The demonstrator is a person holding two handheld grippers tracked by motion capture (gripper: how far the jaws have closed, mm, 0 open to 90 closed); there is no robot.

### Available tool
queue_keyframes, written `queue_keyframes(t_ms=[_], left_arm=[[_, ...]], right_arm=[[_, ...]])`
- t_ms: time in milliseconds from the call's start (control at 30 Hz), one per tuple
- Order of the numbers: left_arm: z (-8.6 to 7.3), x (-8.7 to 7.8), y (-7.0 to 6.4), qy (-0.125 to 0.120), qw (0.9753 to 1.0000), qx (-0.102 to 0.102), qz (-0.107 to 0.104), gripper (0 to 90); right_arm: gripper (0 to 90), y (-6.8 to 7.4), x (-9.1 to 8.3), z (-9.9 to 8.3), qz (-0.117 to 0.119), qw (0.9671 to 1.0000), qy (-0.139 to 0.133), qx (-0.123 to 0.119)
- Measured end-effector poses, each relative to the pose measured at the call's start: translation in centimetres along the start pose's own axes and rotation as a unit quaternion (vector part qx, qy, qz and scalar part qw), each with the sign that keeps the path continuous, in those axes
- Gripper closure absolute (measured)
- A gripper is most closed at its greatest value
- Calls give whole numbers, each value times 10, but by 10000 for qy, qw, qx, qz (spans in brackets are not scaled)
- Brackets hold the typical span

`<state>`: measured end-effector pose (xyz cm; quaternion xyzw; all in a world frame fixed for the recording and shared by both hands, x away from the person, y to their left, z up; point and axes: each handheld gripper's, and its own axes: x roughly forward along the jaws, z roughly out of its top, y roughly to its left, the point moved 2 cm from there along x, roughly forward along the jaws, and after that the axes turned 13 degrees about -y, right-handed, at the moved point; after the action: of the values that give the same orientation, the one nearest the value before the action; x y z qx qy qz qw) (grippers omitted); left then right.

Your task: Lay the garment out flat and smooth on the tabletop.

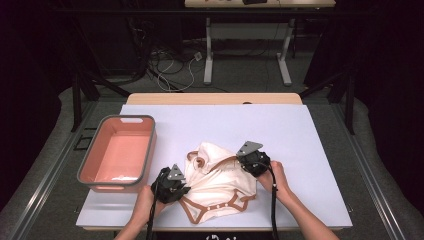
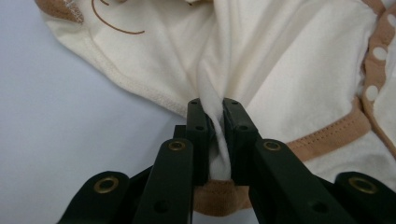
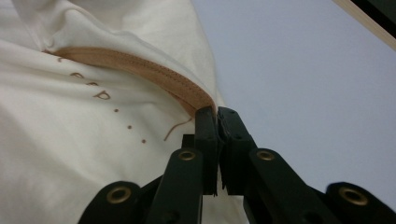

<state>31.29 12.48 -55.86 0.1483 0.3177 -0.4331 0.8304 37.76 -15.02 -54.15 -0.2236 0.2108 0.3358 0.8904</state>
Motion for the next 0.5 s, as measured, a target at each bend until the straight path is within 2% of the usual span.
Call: queue_keyframes(t_ms=[100, 200, 233, 367, 433, 500], left_arm=[[1, -3, -1, 38, 10000, 59, -11, 823], [1, -4, 0, 63, 10000, 44, -21, 823], [1, -4, 0, 68, 10000, 25, -6, 823], [0, -5, 2, 57, 10000, 25, 76, 820], [1, -5, 1, 34, 10000, 30, 85, 810], [2, -5, 1, -40, 9999, 48, 125, 754]], right_arm=[[876, -8, 2, -5, -91, 9998, 136, 113], [876, -11, 4, -8, -140, 9997, 158, 149], [875, -15, 5, -11, -238, 9993, 231, 181], [870, -23, 9, -19, -359, 9983, 354, 293], [854, -25, 11, -23, -341, 9978, 437, 363], [811, -25, 13, -25, -288, 9976, 508, 367]])
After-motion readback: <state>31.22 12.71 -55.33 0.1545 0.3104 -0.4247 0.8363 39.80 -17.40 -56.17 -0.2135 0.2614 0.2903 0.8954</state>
